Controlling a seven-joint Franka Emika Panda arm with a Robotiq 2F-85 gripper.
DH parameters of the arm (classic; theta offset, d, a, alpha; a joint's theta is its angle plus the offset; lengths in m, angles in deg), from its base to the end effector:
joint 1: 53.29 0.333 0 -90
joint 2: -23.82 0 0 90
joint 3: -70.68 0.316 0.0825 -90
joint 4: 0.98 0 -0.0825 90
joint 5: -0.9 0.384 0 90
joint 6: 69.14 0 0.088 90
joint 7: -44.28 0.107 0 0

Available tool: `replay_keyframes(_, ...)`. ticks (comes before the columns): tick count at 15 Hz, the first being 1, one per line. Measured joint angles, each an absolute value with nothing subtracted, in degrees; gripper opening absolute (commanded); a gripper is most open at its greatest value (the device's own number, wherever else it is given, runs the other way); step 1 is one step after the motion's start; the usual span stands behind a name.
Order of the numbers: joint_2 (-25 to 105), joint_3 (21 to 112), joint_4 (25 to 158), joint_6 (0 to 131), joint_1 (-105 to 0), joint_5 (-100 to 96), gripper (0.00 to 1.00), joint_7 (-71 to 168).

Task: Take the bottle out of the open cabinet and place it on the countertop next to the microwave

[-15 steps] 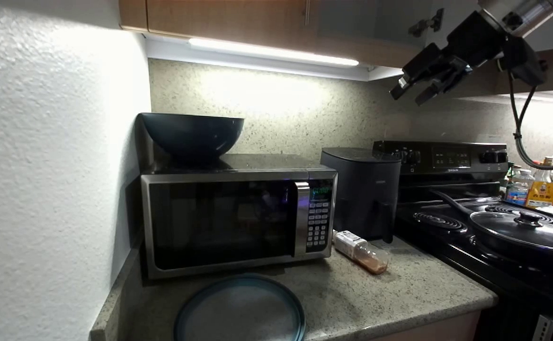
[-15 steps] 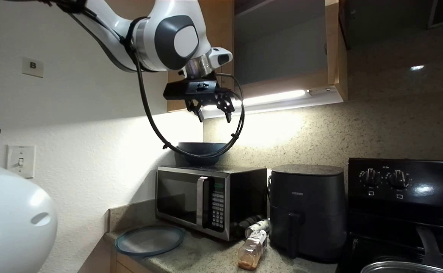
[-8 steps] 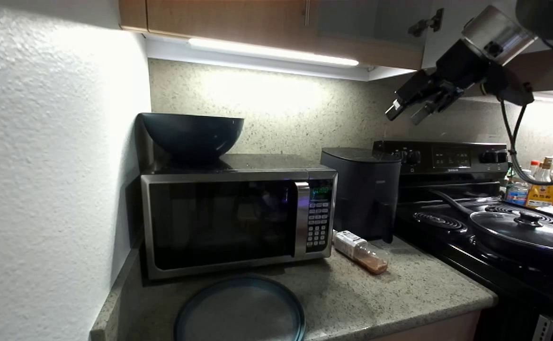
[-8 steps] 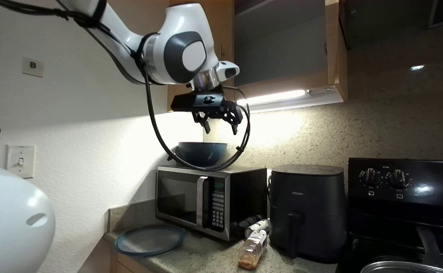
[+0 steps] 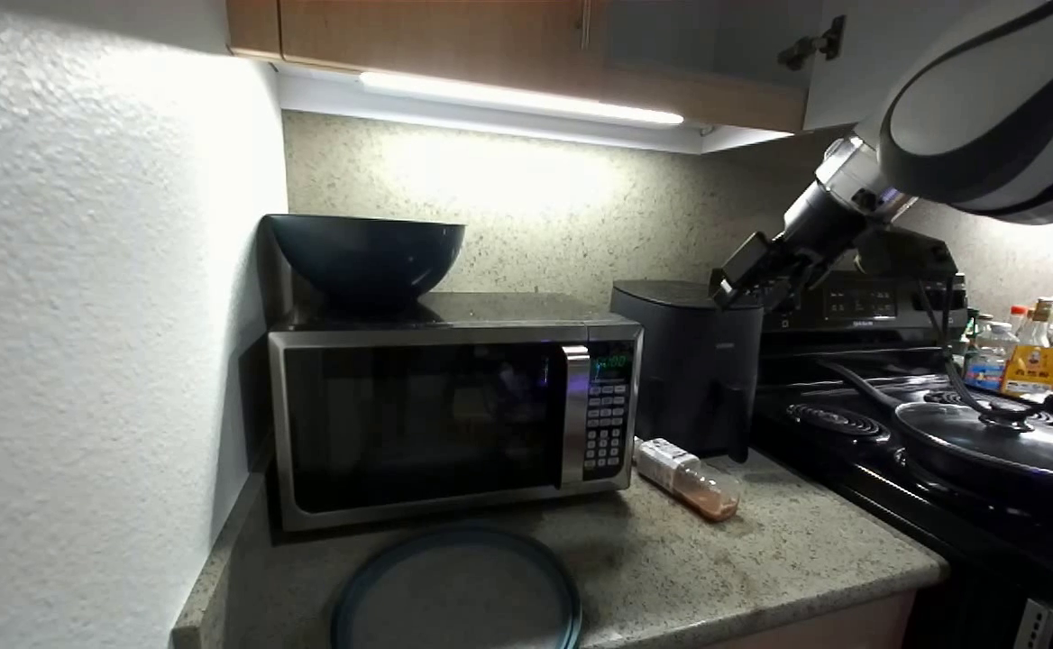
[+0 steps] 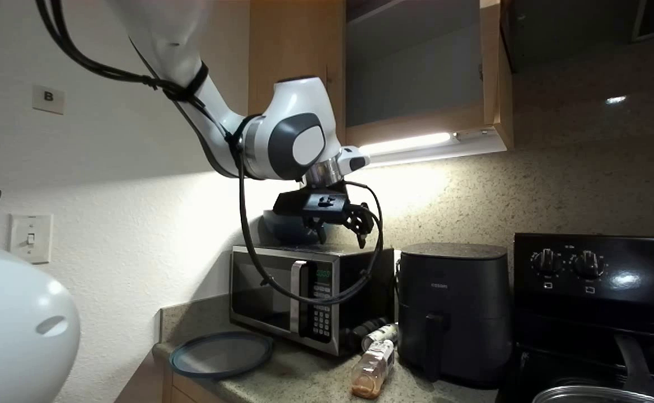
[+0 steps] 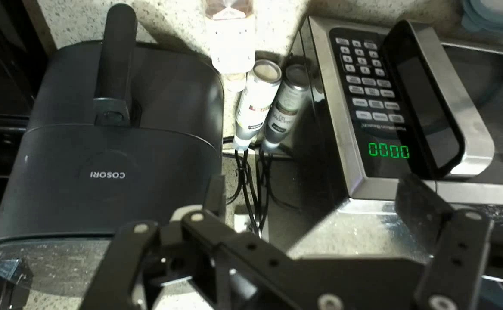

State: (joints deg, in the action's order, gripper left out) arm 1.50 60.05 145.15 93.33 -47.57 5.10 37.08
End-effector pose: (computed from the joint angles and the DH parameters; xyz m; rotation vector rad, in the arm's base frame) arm 0.4555 -0.0470 0.4794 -2.9222 0.0483 -1.0238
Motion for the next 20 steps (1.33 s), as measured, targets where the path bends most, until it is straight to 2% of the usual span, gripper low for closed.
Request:
replay_keyframes(10, 4.03, 60.73, 144.92, 93.39, -48.61, 5.38, 1.00, 37.08)
replay_keyframes(20, 21.32, 56.03, 139.11, 94.98, -45.20, 15.72, 1.00, 32.90)
